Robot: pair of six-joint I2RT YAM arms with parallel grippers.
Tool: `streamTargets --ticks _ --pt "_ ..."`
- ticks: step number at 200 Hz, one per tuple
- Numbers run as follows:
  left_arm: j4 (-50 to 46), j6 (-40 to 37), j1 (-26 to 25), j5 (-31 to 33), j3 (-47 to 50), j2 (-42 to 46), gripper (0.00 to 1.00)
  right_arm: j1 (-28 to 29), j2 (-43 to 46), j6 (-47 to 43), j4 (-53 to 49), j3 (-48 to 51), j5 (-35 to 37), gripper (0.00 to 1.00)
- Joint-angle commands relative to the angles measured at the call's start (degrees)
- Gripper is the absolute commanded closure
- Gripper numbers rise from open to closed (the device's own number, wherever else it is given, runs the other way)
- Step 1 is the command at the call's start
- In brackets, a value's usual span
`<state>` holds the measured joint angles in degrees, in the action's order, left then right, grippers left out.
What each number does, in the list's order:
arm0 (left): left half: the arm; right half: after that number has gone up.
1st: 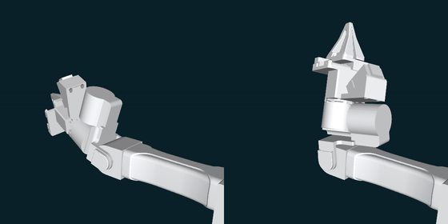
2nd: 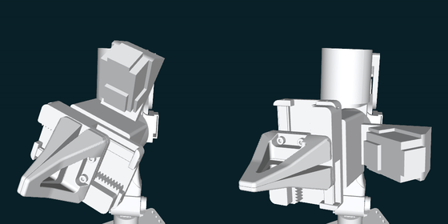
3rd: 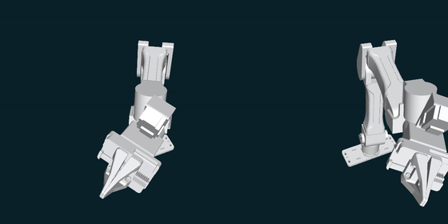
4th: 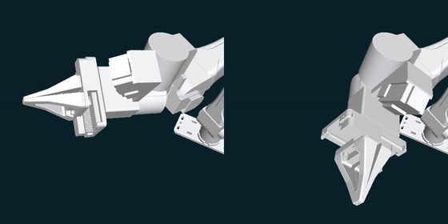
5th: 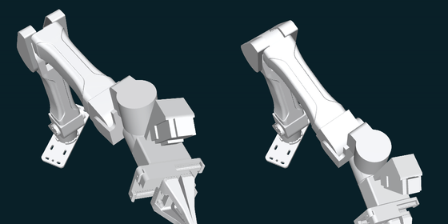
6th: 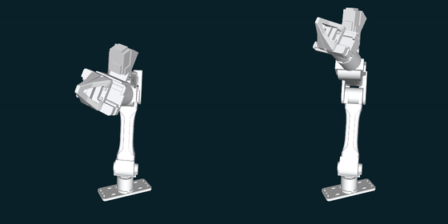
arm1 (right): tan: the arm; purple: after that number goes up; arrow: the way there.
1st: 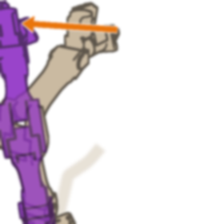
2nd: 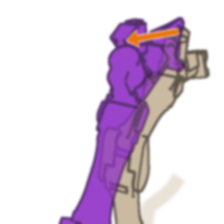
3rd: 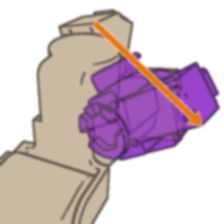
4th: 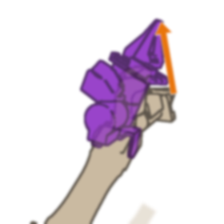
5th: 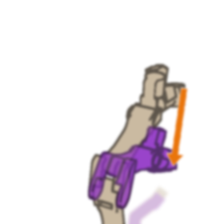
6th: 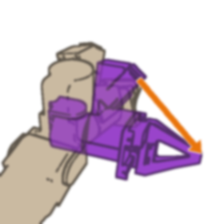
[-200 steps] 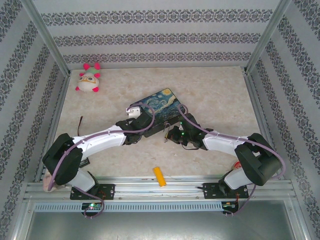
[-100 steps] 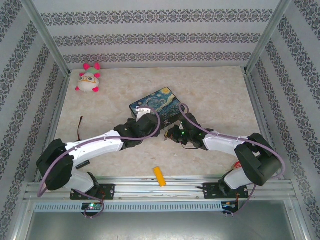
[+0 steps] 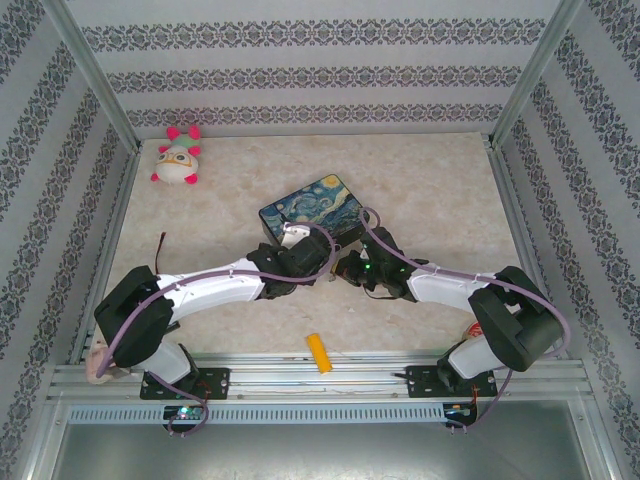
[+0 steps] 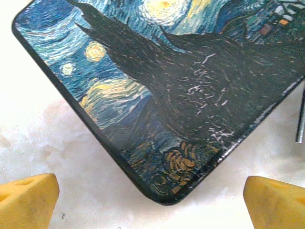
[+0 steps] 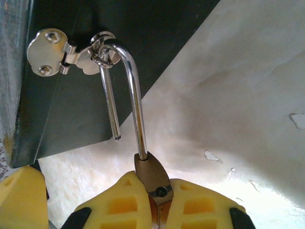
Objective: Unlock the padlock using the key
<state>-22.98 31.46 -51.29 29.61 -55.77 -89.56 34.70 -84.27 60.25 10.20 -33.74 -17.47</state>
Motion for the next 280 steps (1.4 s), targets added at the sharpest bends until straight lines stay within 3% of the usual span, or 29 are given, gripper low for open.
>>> streamTargets --ticks 1,122,280 --pt "-3.4 2.6 -0.4 3.6 -0.6 -1.4 0.01 -0.4 1.8 1.0 2.1 0.9 0.7 1.0" --pt "-8.3 9.8 1.4 6.9 -1.8 -2.4 0.01 -0.7 -0.8 5.8 10.0 2.0 0.5 1.0" --pt "-8.9 10.1 1.6 7.4 -2.1 -2.1 0.01 -1.4 -3.4 8.6 18.0 3.3 3.2 1.0"
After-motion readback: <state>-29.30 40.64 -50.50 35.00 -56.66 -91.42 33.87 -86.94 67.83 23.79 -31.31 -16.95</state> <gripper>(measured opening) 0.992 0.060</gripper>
